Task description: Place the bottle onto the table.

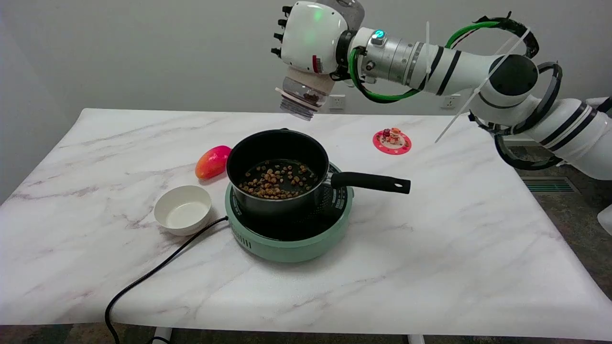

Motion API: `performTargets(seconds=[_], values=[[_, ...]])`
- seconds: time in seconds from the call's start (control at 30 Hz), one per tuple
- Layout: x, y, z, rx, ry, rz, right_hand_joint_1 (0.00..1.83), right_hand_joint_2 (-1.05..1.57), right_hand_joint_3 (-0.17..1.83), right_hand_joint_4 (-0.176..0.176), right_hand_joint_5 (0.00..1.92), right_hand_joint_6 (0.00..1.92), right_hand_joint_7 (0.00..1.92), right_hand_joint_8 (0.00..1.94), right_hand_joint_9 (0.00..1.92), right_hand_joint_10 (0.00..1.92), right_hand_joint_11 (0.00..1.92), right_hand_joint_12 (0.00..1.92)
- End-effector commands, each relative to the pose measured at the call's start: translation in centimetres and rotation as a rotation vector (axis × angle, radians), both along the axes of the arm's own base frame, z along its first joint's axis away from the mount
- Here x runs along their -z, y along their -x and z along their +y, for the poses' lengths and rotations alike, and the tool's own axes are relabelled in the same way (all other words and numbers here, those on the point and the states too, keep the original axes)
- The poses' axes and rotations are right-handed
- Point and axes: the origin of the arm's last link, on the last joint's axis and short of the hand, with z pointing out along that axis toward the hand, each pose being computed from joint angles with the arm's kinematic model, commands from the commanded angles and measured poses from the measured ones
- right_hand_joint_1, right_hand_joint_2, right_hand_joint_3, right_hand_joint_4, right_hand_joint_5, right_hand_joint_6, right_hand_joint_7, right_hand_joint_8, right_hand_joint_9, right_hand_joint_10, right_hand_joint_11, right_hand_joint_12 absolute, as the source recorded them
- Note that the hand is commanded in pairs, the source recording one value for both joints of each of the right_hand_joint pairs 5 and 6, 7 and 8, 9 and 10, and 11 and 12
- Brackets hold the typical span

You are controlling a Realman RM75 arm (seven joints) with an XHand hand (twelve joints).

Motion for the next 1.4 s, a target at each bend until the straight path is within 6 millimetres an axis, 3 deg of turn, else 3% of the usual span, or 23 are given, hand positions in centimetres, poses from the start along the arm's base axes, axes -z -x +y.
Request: performTargets(seconds=[0.03,0.3,0.57,0.7,0.8,1.03,1.23,1.4], values=[[-1.1,0.6,0.4,0.037,0.032,-0.075,1.43,1.05,0.56,0.0,1.92,1.92,1.92,1.92,1.26,1.26,1.23,1.23],[-4.8,-0.1,0.3,0.13,0.09,-0.357,1.43,1.05,0.55,0.0,1.92,1.92,1.92,1.92,1.26,1.26,1.23,1.23],[-12.7,-2.0,1.2,0.219,0.132,-0.888,1.44,1.03,0.55,0.0,1.92,1.92,1.91,1.91,1.25,1.25,1.23,1.23],[-16.8,-1.1,1.9,0.256,0.166,-1.111,1.47,0.96,0.58,0.0,1.92,1.92,1.89,1.89,1.24,1.24,1.22,1.22],[-19.7,0.3,3.1,0.276,0.192,-1.266,1.49,0.92,0.59,0.0,1.91,1.91,1.88,1.88,1.24,1.24,1.2,1.2],[-25.6,5.8,6.3,0.269,0.246,-1.627,1.51,0.93,0.59,0.0,1.89,1.89,1.88,1.88,1.24,1.24,1.2,1.2],[-28.2,11.5,8.5,0.251,0.271,-1.866,1.53,0.95,0.58,0.0,1.88,1.88,1.89,1.89,1.25,1.25,1.22,1.22],[-29.6,14.7,9.9,0.246,0.322,-1.938,1.53,0.97,0.57,0.0,1.9,1.9,1.9,1.9,1.26,1.26,1.22,1.22]])
